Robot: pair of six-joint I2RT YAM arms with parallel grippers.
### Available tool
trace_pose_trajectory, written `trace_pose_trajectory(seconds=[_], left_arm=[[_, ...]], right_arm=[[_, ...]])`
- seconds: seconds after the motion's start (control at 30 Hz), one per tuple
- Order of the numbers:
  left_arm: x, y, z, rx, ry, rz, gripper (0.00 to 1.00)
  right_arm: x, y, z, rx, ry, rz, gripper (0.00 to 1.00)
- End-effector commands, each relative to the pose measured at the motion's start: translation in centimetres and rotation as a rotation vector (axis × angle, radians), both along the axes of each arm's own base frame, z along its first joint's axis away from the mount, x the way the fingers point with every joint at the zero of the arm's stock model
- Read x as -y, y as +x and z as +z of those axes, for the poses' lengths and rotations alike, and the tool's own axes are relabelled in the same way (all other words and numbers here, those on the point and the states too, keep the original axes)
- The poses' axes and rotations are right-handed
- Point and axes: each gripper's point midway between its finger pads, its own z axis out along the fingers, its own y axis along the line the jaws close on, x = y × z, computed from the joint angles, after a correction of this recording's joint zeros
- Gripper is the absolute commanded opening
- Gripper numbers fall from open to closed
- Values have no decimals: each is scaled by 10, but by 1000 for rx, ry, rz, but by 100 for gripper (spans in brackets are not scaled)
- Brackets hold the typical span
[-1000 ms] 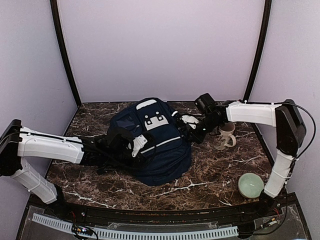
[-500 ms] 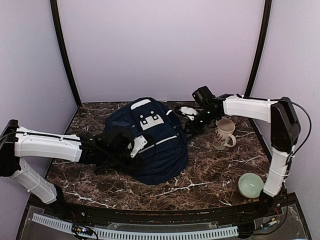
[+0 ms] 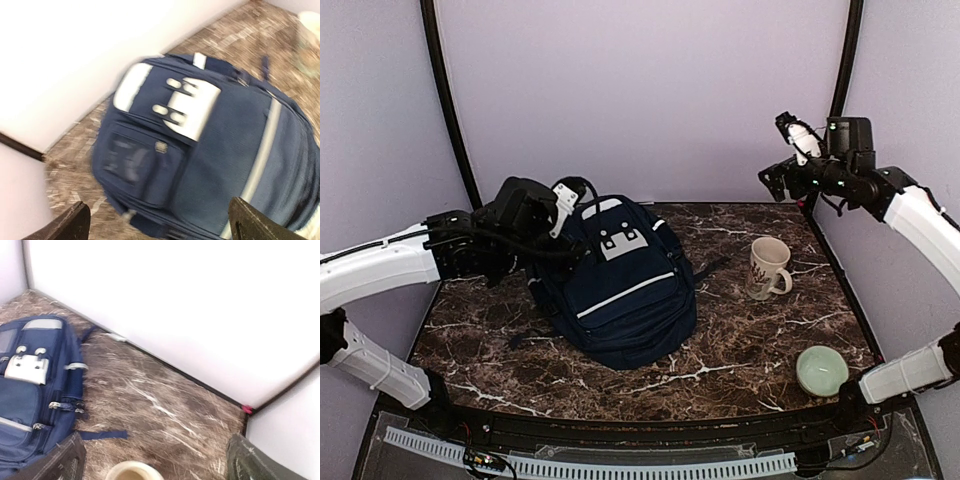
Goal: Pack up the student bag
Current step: Place the student bag at the center of the board, then reset both arms
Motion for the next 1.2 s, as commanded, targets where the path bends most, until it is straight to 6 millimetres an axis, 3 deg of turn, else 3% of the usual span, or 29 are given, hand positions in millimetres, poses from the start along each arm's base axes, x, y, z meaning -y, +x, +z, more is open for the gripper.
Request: trace_pose_trajectory(seconds=[0.0,0.1,0.23,0.33,0.53,0.7,0.8,0.97,1.03,1.17], left_arm=[[-58,19,80,203,-84,235,99],[-82,28,118,259,-240,280,99],[-108,39,132,300,-319,340,99],[-120,46,119,321,-295,378,99],[-136,49,71,286,-265,403,99],[-160,43,72,328,-293,462,99],[-165,37,74,343,-315,471,99],[-167,34,76,353,-331,473,99],[-167,35,73,350,-324,472,99],[-162,38,68,333,-322,456,99]], right_arm=[[51,-2,23,84,139,-195,100],[62,-14,28,85,170,-178,100],[77,-29,32,106,254,-211,100],[89,-34,30,117,320,-270,100],[132,-32,22,139,433,-411,100],[156,-28,19,151,428,-478,100],[164,-27,20,159,427,-501,100],[169,-24,12,146,423,-518,100],[140,-26,12,95,492,-357,100],[140,-26,7,86,507,-353,100]])
